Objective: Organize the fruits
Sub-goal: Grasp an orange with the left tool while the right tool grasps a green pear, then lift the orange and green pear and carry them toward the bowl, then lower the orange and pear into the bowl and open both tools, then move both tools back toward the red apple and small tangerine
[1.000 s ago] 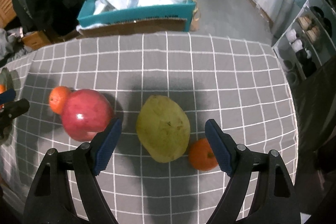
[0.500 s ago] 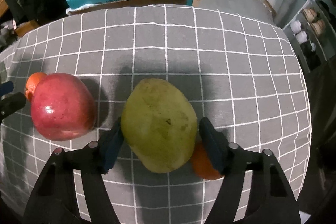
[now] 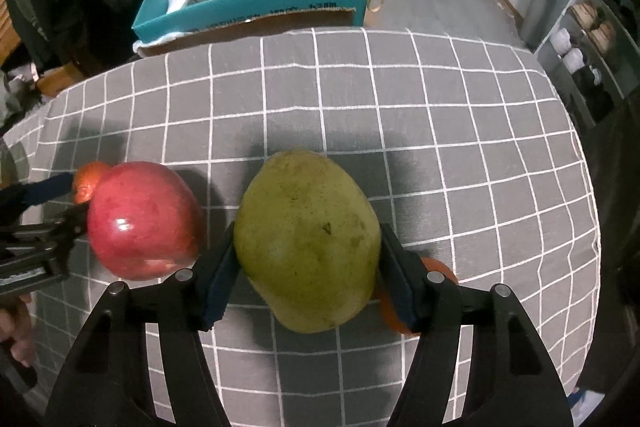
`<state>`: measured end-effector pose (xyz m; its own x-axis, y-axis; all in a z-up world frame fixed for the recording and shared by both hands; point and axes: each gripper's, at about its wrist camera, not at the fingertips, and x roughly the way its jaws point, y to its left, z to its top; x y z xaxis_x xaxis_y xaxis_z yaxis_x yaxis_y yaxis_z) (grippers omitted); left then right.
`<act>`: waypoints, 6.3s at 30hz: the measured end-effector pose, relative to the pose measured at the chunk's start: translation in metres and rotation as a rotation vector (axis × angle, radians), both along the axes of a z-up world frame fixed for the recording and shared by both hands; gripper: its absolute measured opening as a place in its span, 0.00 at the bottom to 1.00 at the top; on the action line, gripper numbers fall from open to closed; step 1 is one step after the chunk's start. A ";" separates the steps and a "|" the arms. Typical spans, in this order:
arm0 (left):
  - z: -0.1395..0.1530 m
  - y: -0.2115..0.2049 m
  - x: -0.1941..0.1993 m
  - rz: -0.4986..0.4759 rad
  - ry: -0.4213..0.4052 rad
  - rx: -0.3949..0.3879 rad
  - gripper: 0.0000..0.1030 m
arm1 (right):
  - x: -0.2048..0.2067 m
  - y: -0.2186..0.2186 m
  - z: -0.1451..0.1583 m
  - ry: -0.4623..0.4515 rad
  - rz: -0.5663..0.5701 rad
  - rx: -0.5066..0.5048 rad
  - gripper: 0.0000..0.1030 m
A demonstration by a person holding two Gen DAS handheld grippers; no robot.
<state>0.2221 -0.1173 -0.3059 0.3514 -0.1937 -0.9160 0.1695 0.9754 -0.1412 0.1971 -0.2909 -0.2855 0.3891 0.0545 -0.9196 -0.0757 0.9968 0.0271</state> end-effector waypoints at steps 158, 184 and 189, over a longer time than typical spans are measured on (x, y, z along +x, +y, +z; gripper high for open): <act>0.063 0.311 -0.142 0.559 -0.088 -0.015 0.76 | -0.025 0.365 0.032 -0.036 0.547 0.162 0.75; 0.153 0.268 -0.167 0.485 -0.290 -0.023 0.86 | -0.056 0.277 0.156 -0.395 0.392 0.075 0.78; 0.169 0.254 -0.172 0.448 -0.315 -0.014 0.87 | -0.070 0.255 0.181 -0.447 0.369 0.073 0.81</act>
